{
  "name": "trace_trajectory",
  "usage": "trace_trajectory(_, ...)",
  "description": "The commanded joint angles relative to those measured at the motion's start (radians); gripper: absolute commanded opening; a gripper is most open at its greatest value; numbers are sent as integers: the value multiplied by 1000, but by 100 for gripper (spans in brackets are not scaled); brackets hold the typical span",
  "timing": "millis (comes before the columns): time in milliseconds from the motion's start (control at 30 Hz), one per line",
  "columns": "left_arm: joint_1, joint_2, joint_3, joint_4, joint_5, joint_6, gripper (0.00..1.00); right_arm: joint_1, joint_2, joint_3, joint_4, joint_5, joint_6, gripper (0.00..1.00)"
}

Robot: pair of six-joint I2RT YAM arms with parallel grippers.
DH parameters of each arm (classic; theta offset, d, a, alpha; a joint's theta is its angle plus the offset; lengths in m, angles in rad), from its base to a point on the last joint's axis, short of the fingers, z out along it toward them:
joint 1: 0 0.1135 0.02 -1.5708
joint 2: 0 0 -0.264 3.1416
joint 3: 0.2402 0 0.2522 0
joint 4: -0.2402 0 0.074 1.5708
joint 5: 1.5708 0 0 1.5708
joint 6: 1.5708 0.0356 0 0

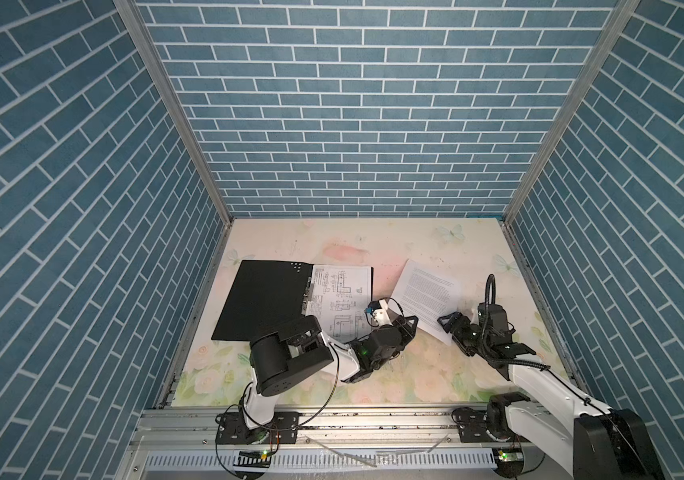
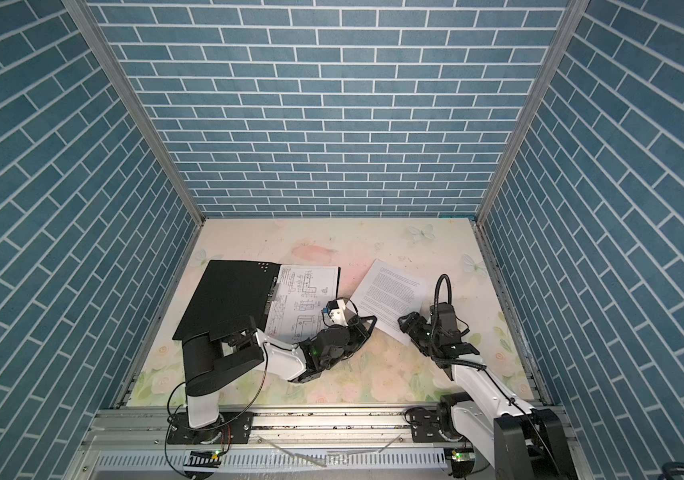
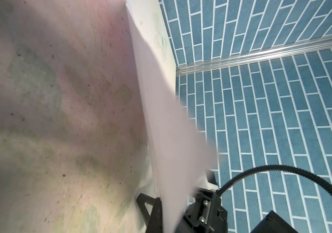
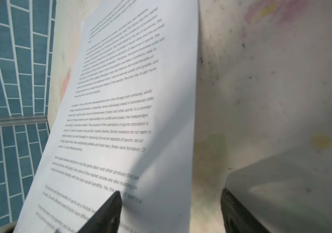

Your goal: Put the files into the folder

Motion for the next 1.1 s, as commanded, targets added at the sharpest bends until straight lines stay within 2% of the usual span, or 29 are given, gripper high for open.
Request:
trace_trajectory(0, -1, -18, -20, 23, 5, 15, 4, -17, 5, -38, 82, -19, 14, 70)
trace_trajectory(167, -1, 1, -27, 53, 9, -2, 5, -26, 64, -55, 224, -61, 77, 58)
trace_trajectory(333, -1, 7, -36, 70, 8, -10, 5, -26, 120, -82, 332, -78, 122, 53)
trace_trajectory(400, -1, 6, -40, 71, 6, -10, 5, -26, 122, -88, 348, -76, 130, 47)
trace_trajectory(633, -1, 7, -50, 72, 5, -18, 7, -27, 72, -63, 295, -59, 124, 23)
trace_trajectory(833, -1, 6, -50, 77, 2, -25, 15, -27, 65, -19, 264, -75, 108, 3)
trace_trajectory(1000, 4, -8, -101, 85, -9, -30, 19, -27, 50, 14, 210, -70, 75, 0)
trace_trajectory(1067, 6, -17, -112, 83, -9, -33, 28, -27, 43, 27, 194, -72, 63, 0)
